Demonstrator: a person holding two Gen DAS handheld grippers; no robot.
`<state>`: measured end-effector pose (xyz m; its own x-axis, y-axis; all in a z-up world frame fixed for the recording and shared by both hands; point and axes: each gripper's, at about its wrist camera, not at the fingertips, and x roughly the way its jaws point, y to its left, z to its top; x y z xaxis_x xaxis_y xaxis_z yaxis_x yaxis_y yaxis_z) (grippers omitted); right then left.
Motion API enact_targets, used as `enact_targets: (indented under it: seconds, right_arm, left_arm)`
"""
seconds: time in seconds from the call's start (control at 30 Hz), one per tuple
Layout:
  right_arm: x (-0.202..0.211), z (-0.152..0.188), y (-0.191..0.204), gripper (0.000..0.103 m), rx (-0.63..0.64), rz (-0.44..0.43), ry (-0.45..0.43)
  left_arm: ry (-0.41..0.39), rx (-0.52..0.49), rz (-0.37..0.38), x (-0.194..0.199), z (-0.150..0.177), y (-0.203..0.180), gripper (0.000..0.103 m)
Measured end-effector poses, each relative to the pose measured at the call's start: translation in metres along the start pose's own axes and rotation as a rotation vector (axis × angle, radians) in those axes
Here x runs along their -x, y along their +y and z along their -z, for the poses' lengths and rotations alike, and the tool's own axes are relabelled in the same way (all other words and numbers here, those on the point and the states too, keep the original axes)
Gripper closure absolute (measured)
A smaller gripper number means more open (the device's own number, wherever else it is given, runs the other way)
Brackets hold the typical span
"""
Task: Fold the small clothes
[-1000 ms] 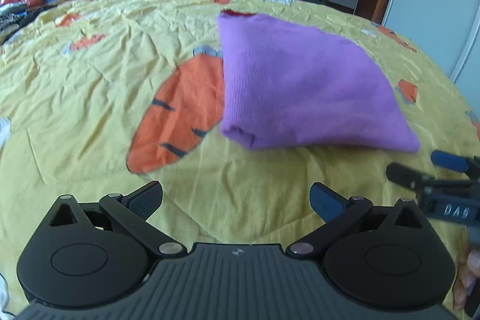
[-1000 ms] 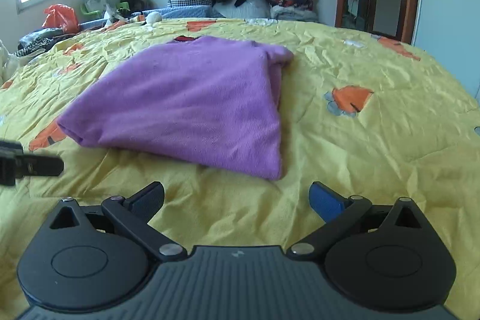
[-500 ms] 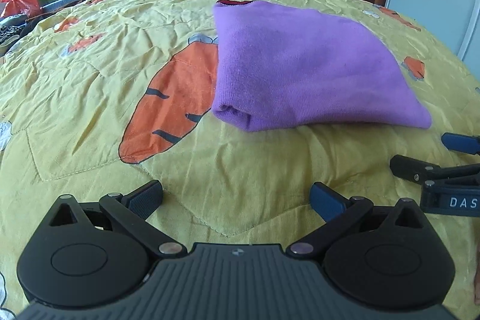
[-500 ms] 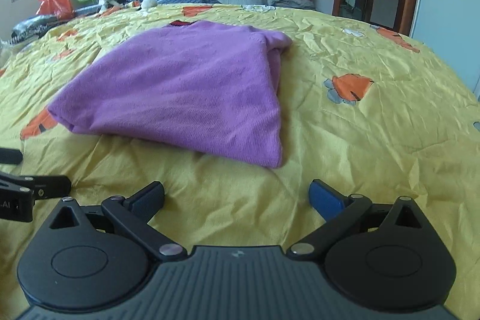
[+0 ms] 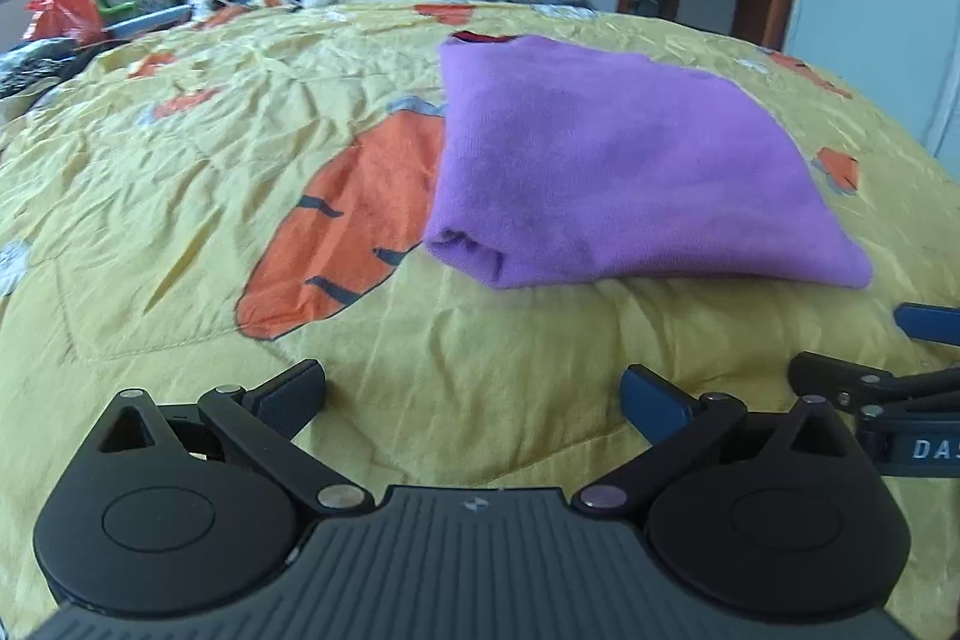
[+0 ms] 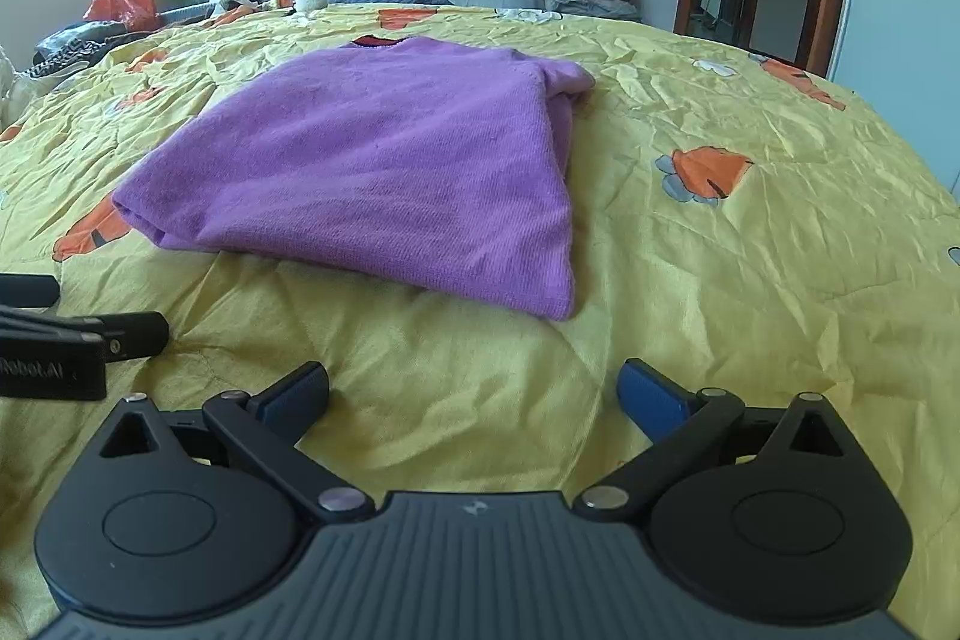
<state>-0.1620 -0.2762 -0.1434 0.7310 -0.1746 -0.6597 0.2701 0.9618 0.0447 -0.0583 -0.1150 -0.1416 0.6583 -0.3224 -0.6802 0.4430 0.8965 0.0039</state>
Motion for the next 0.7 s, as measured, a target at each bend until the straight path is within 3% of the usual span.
enact_targets:
  seconds: [0.7]
  right_arm:
    - [-0.007,-0.007,0.016,0.000,0.010,-0.003,-0.004]
  left_arm:
    - [-0.007,-0.015,0.007,-0.004,0.000,0.001,0.000]
